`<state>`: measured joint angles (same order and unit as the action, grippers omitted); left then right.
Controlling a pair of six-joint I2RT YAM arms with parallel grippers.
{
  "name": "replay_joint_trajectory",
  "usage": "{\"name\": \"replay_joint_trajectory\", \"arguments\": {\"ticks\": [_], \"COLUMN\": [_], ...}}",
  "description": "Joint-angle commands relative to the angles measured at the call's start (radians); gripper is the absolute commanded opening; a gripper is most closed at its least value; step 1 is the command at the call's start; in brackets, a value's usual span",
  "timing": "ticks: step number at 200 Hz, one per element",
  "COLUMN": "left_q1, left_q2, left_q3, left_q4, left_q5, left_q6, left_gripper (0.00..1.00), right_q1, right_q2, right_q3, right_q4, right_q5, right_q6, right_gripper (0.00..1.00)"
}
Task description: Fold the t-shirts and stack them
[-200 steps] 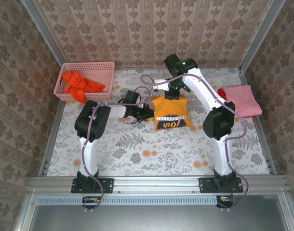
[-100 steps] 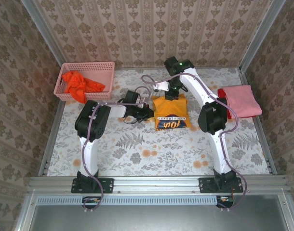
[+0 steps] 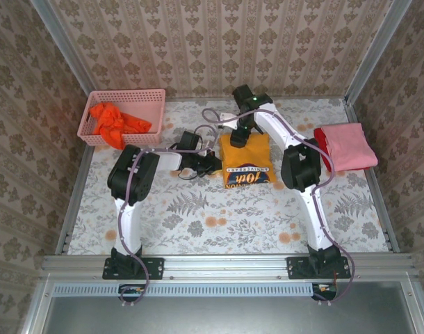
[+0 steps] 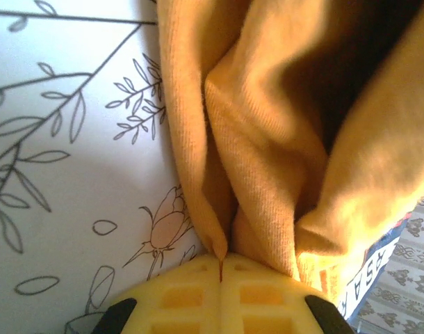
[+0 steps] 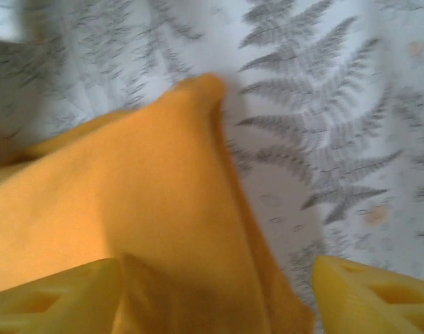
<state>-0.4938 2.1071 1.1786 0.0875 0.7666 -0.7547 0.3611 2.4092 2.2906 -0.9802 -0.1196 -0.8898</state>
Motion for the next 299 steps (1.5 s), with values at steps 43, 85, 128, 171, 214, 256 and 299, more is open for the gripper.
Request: {"name": "replay_joint_trajectory", "arguments": {"ticks": [43,85,128,171,214,256,299], "left_q1": [0.017,0.010,-0.004,-0.014,-0.014,-0.014,-0.016], "left_q2": [-0.109,-0.212,-0.115,0.055,0.075,-0.015,-0.093], "left_q3": [-0.116,-0.033,0.170,0.398,0.433,0.365,0.304], "left_q4": [-0.083,-0.130,-0.233,-0.349,-0.354,-0.332,-0.290], "left_q5": [-0.180,-0.293,-0.346,-0.366,-0.359,-0.380,-0.374], "left_q6": [0.037,0.091,0.111,0.103,0.093,0.094,0.074], "left_gripper": [0.12,0.44,0.57,0.30,0.00,0.00,0.00], "right_q1": [-0.062,-0.132,-0.201,-0.220,-0.225,-0.222,-0.198], "right_q2": [-0.409,-0.518,-0.496,-0.413,-0.366,-0.418,-0.500], "right_q3": [-0.557,-0.793,-0.910,-0.877,-0.843,-0.890,-0.965], "right_q4": [0.663,0.737,0.789,0.775,0.775,0.829,0.872], "right_q5": [0.044,-0.020,-0.108,-0.198,-0.246,-0.284,-0.274], "right_q6": [0.602,0.989,1.174,1.187,1.191,1.191,1.153], "right_gripper": [0.87,0.86,0.80,0.65,0.35,0.00,0.00]}}
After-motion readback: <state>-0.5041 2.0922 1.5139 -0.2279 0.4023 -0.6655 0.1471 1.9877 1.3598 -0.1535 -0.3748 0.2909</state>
